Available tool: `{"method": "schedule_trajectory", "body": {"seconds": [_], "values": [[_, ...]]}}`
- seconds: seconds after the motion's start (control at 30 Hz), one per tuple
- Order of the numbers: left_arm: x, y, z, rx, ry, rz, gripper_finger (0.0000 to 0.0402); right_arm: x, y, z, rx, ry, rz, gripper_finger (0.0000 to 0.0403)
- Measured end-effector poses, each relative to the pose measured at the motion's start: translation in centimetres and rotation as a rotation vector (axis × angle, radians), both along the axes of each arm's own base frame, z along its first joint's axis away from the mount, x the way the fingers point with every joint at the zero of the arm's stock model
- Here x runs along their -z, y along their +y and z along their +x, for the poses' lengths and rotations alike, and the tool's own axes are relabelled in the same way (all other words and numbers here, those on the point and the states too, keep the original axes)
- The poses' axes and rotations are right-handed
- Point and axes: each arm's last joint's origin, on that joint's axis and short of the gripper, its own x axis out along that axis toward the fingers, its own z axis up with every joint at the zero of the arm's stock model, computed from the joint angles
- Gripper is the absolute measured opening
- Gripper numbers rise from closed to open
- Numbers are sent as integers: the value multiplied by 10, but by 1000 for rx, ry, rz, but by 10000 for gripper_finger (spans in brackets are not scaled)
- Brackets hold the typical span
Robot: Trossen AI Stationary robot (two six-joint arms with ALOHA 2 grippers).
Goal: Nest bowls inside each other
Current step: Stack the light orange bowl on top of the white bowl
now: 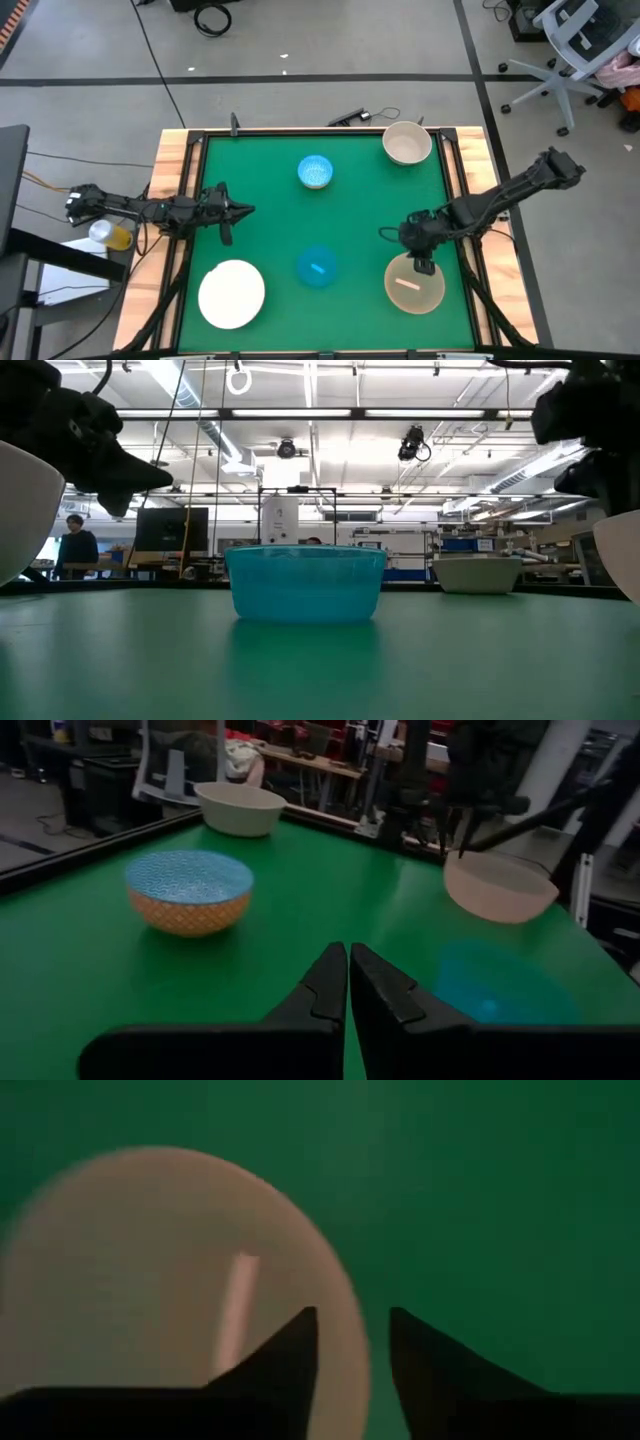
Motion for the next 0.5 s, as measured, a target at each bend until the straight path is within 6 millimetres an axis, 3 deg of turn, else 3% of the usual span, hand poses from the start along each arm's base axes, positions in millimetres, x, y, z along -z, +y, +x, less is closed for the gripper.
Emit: {"method": "schedule_trajectory", "body": {"seconds": [0.13,0.27,0.37,0.5], "values": [[1,0,1,-18,16,2,21,12,8,3,-24,39,-91,190],[1,0,2,-18,17,3,21,26,13,12,-34,86,-124,193],[1,0,4,-18,13,1,35,35,15,23,-50,69,-122,147],[2,-1,7,-19,26,-3,90,35,14,39,-114,14,-80,31]]}}
